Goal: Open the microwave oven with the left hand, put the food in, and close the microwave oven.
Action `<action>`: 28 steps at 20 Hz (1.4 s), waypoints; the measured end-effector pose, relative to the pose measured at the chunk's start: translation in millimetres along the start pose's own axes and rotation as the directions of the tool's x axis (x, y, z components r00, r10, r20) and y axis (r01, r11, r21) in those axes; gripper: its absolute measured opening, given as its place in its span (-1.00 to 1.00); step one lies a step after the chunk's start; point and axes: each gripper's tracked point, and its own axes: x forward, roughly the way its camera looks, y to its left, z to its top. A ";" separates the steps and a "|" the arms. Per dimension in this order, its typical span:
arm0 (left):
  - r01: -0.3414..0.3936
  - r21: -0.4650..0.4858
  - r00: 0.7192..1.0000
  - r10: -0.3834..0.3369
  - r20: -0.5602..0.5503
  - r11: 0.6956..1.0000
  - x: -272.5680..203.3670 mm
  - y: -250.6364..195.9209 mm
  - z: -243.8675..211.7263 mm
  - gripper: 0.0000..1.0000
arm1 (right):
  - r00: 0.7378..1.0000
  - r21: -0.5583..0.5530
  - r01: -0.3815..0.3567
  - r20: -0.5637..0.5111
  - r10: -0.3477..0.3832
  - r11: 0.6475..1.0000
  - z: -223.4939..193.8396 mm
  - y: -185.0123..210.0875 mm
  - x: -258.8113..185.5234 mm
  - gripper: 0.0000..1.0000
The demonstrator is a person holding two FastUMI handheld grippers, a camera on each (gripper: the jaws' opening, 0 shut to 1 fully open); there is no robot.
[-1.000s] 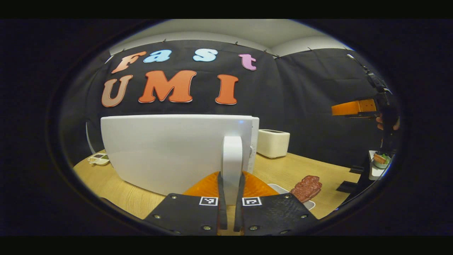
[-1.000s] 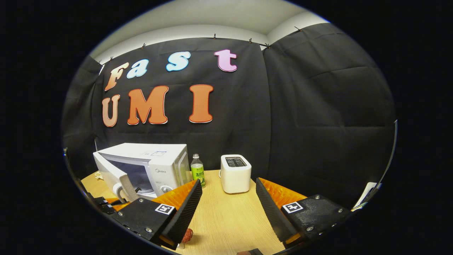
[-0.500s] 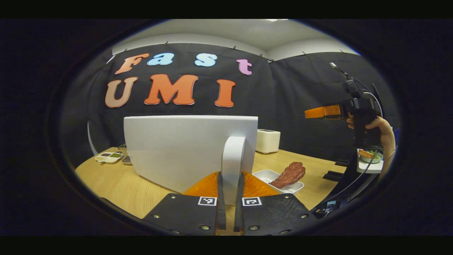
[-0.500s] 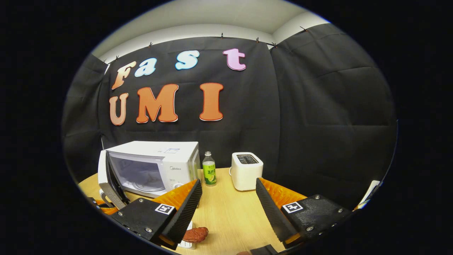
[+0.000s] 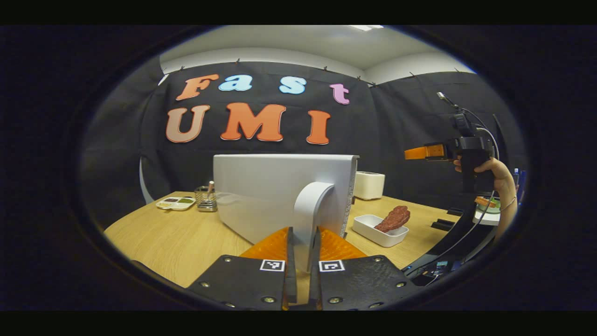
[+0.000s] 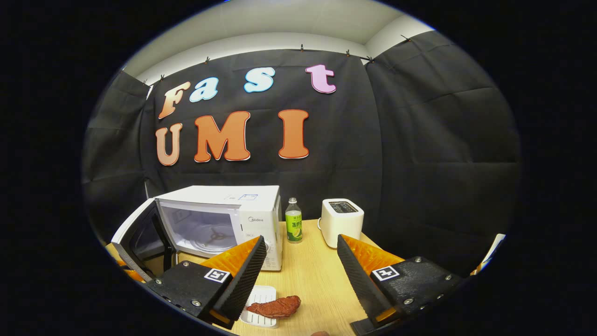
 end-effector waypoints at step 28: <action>-0.513 -0.022 0.856 0.514 0.054 0.858 -130.7 218.9 22.2 0.84 | 0.969 0.400 0.039 -0.237 0.063 0.916 -125.5 -0.3 10.4 0.89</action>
